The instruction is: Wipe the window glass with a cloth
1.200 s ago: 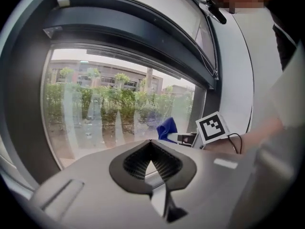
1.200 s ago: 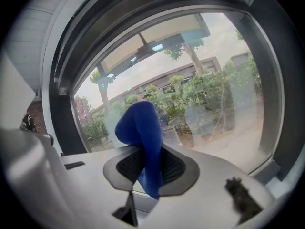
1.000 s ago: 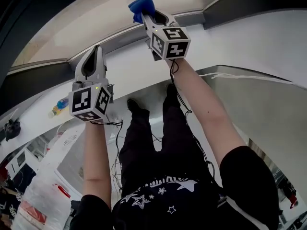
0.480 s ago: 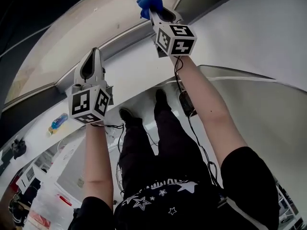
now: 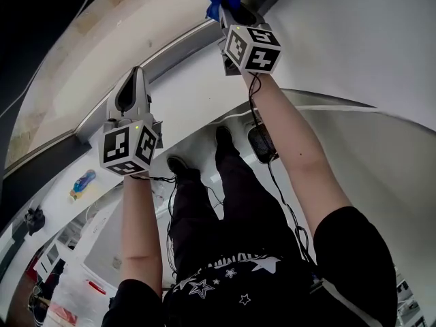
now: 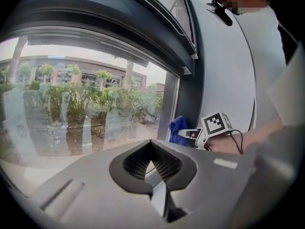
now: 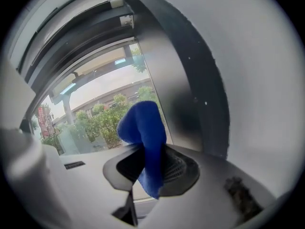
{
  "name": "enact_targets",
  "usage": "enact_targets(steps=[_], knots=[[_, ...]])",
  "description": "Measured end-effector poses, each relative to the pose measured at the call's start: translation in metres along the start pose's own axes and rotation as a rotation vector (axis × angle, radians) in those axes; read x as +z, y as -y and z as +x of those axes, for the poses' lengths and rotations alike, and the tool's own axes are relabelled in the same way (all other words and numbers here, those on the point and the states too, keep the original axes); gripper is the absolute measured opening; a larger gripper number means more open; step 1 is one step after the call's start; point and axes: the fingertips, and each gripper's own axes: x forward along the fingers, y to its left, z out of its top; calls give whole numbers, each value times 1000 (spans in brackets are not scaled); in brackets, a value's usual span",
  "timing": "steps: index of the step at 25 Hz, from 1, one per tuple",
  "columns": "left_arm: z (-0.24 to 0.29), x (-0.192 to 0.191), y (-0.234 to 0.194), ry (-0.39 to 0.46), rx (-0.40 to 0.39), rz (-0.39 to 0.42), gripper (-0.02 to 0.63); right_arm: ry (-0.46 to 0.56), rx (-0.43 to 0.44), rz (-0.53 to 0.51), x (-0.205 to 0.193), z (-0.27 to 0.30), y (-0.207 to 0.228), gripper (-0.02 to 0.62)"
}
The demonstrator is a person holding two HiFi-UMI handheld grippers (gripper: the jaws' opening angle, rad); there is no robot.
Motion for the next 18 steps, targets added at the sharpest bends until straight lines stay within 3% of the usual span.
enact_targets(steps=[10, 18], knots=[[-2, -6, 8, 16, 7, -26, 8, -21, 69, 13, -7, -15, -26, 77], [-57, -22, -45, 54, 60, -70, 9, -104, 200, -56, -55, -29, -143, 77]])
